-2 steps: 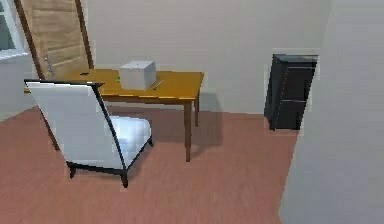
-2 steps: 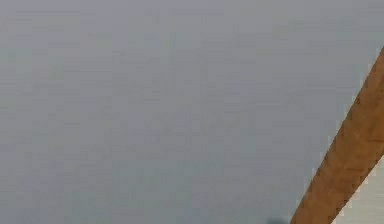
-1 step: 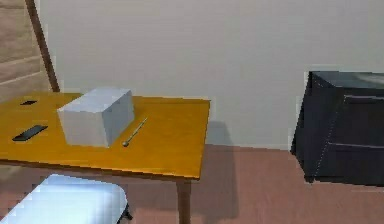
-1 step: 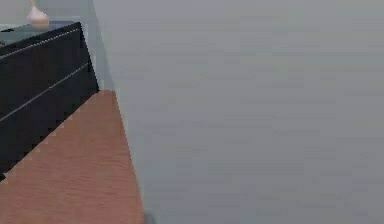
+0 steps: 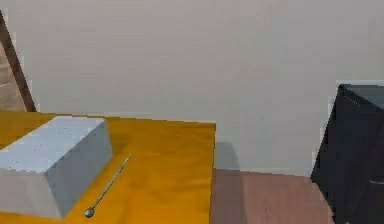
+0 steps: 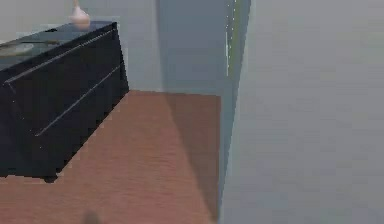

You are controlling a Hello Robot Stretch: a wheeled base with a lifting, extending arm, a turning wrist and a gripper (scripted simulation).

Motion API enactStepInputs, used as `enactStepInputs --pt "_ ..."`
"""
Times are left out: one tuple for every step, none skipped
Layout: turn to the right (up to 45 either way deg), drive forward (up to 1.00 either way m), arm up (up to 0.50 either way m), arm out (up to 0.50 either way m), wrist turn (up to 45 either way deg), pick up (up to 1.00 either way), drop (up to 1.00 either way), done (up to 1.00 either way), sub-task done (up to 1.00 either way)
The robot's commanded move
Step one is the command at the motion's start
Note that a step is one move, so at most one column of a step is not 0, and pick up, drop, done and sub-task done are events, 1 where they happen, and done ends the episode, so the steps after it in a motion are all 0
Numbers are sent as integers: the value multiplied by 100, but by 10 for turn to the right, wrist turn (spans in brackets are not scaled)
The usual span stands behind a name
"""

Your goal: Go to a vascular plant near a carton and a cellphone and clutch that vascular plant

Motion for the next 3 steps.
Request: enactStepInputs --pt "-450 0 0 0 0 0 0 0 0" --pt "-450 0 0 0 0 0 0 0 0" --pt "-420 0 0 0 0 0 0 0 0"
